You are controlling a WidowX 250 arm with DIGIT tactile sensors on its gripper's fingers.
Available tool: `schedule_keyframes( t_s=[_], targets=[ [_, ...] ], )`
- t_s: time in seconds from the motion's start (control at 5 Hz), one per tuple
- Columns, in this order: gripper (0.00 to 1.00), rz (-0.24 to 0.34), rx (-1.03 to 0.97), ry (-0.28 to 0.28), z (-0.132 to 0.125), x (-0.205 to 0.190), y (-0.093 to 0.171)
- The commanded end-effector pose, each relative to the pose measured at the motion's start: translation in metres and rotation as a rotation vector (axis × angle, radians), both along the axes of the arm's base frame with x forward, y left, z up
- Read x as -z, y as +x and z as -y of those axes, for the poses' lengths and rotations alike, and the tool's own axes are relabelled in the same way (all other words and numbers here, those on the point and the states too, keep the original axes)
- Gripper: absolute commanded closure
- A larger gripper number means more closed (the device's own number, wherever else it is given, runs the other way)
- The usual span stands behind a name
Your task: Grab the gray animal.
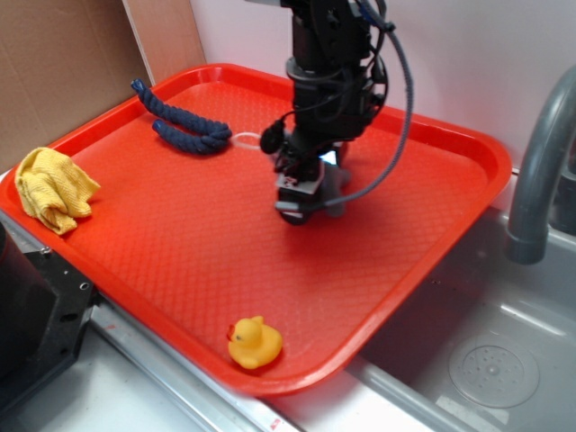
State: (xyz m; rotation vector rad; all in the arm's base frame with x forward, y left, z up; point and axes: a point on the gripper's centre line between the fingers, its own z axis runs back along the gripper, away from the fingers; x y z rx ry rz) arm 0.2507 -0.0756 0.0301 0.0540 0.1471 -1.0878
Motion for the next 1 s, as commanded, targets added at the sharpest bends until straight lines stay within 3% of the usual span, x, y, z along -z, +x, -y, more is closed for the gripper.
schedule_keyframes(
  t_s=[0.0,0.2,0.4,0.6,0.8],
  targets=[
    [1.00,0.124,-0.453,-0.157,-0.036,-0.109,-0.035],
    [1.00,0.188,-0.684,-0.085,-0.041,-0.158,-0.063],
    [1.00,0.265,-0.928,-0.037,-0.038,-0.206,-0.073],
    [1.00,0.222,-1.165,-0.032,-0.024,-0.208,-0.054],
    [1.00,0.218,-1.140,0.028,-0.019,-0.201,-0.047]
  ],
)
